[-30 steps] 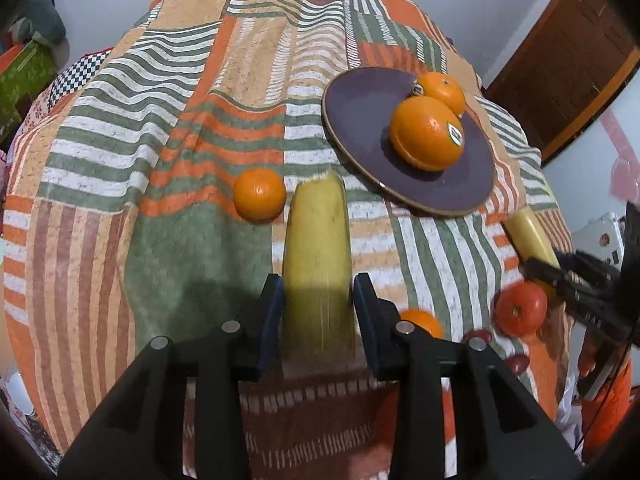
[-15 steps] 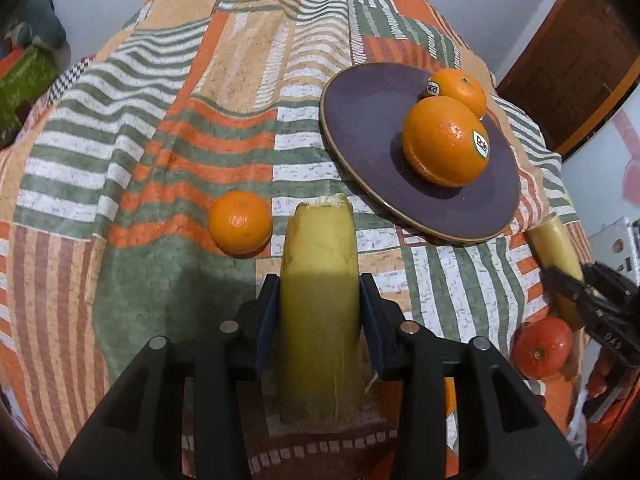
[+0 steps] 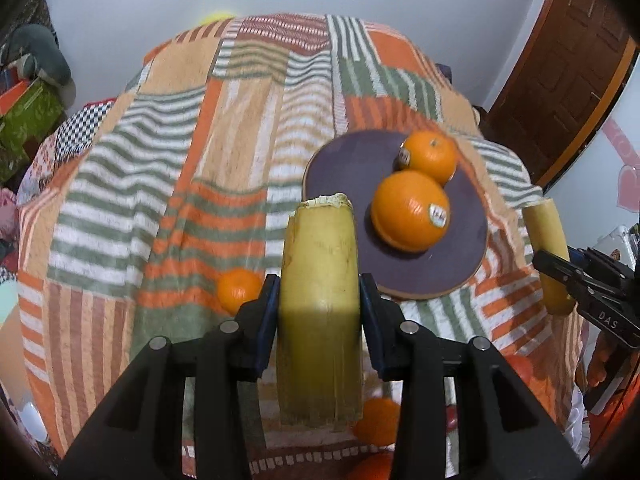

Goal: Organize fruits
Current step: 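Carry the corn cob with the left tool toward the plate while the right tool carries the banana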

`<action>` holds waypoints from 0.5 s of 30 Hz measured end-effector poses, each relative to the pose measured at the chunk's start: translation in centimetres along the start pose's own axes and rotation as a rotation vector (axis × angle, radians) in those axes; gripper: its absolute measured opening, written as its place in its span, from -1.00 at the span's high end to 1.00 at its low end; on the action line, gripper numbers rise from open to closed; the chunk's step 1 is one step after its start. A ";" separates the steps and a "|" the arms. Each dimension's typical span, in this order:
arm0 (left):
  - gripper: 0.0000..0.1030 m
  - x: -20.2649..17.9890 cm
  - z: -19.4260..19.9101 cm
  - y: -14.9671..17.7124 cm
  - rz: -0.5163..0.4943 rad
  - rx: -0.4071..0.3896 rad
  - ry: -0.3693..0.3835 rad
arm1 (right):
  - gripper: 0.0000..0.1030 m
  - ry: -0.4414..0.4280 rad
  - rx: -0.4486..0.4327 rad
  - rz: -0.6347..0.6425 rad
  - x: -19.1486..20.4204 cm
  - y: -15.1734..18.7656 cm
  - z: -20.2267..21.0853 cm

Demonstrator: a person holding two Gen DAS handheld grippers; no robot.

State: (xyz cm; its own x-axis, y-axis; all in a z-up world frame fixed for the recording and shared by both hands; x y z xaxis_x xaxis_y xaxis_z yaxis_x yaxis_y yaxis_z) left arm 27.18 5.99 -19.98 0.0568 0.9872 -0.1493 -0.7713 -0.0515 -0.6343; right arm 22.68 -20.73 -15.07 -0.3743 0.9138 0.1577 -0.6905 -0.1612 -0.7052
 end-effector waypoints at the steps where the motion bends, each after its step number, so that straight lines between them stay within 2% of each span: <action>1: 0.25 -0.2 0.0 -0.3 -0.004 -0.005 0.002 | 0.38 0.001 -0.007 0.006 0.1 -0.3 0.0; 9: 0.25 -1.7 -1.0 -2.8 -0.036 -0.033 0.017 | 0.38 -0.008 -0.067 0.066 1.4 -3.8 -1.1; 15: 0.25 -2.1 -2.3 -4.6 -0.045 -0.052 0.018 | 0.38 -0.023 -0.075 0.095 2.2 -5.3 -2.7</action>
State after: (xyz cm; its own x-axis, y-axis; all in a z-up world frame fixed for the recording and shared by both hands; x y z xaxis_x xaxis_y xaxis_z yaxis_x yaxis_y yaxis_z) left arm 32.05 3.82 -18.48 0.1031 0.9857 -0.1331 -0.7338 -0.0150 -0.6792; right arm 27.18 -16.84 -12.86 -0.4503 0.8869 0.1027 -0.6034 -0.2175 -0.7672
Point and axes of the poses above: each gripper's, at about its wrist camera, not at the fingertips, and z roughly against the way its jaws point, x to its left, y to its underside, the point moved 2 cm from there along -z, roughly the way its jaws point, and after that the axes turned 7 degrees about -x, right-handed, at the moved point
